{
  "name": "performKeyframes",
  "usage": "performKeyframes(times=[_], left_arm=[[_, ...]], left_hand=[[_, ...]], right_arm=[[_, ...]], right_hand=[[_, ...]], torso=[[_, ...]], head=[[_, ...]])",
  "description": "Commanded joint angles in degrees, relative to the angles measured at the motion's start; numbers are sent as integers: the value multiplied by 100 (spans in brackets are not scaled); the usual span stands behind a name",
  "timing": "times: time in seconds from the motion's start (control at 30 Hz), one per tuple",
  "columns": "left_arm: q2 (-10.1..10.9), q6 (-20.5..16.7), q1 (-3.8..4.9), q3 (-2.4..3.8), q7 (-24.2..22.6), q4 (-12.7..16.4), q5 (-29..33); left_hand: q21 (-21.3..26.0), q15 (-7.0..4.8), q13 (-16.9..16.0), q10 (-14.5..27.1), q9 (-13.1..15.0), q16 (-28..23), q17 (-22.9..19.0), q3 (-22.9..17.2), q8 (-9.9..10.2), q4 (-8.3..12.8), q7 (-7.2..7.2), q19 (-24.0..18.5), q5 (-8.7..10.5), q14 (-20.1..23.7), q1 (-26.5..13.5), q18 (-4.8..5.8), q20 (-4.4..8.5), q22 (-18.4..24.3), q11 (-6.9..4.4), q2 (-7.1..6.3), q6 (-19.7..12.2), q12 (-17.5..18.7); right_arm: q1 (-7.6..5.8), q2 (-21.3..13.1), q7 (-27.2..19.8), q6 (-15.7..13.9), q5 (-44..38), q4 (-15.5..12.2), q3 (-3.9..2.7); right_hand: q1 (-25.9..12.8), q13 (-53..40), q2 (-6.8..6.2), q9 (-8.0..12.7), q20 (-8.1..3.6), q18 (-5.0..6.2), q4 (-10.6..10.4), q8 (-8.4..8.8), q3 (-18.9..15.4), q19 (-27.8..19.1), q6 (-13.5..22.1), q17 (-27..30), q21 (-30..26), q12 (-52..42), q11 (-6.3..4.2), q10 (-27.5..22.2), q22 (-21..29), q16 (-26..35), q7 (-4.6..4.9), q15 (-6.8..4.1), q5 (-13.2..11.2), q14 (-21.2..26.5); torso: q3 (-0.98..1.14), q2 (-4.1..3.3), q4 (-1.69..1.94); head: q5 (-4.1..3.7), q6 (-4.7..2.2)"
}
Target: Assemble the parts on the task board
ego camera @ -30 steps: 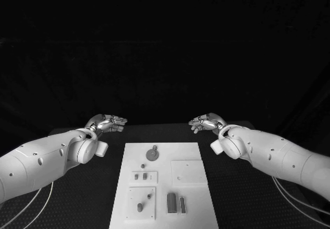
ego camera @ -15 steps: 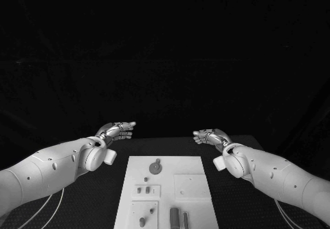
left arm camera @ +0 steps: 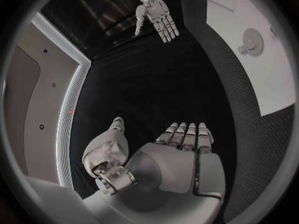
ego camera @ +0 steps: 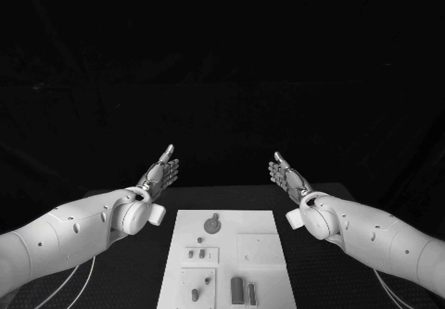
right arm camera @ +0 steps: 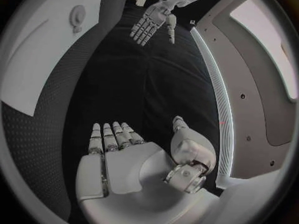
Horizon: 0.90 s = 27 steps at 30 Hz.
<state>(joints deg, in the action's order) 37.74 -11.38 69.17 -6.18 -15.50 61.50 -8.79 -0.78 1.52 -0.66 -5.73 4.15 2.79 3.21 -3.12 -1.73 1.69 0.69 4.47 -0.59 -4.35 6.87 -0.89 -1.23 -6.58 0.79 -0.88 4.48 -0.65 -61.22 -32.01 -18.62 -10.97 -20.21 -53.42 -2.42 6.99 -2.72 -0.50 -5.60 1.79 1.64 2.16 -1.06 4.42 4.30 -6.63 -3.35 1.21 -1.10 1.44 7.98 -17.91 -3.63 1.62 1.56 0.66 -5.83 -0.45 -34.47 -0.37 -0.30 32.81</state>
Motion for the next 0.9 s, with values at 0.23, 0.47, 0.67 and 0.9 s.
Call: performKeyframes(times=[0.23,0.47,0.67,0.9], left_arm=[[375,-1972,-484,333,-890,1554,537],[612,-2936,-793,544,-1289,2511,790],[694,-3266,-898,616,-1426,2837,877],[696,-3274,-900,618,-1429,2845,879]], left_hand=[[78,-152,66,573,-415,-279,-321,312,173,-169,-69,-447,59,435,-687,89,123,658,-79,88,-448,65],[78,-152,66,573,-415,-279,-321,312,173,-169,-69,-447,59,435,-687,89,123,658,-79,88,-448,65],[78,-152,66,573,-415,-279,-321,312,173,-169,-69,-447,59,435,-687,89,123,658,-79,88,-448,65],[78,-152,66,573,-415,-279,-321,312,173,-169,-69,-447,59,435,-687,89,123,658,-79,88,-448,65]], right_arm=[[42,-535,-575,-1602,982,-1569,99],[81,-977,-902,-2635,1609,-2827,185],[101,-1207,-1072,-3171,1934,-3479,230],[106,-1268,-1117,-3314,2021,-3654,242]], right_hand=[[-699,272,50,560,-179,-164,-216,106,-442,-430,663,335,-121,110,-144,-798,1791,363,-162,-156,-66,583],[-699,272,50,560,-179,-164,-216,106,-442,-430,663,335,-121,110,-144,-798,1791,363,-162,-156,-66,583],[-699,272,50,560,-179,-164,-216,106,-442,-430,663,335,-121,110,-144,-798,1791,363,-162,-156,-66,583],[-699,272,50,560,-179,-164,-216,106,-442,-430,663,335,-121,110,-144,-798,1791,363,-162,-156,-66,583]], torso=[[45,329,37],[45,329,37],[45,329,37],[45,329,37]], head=[[30,157],[30,157],[30,157],[30,157]])
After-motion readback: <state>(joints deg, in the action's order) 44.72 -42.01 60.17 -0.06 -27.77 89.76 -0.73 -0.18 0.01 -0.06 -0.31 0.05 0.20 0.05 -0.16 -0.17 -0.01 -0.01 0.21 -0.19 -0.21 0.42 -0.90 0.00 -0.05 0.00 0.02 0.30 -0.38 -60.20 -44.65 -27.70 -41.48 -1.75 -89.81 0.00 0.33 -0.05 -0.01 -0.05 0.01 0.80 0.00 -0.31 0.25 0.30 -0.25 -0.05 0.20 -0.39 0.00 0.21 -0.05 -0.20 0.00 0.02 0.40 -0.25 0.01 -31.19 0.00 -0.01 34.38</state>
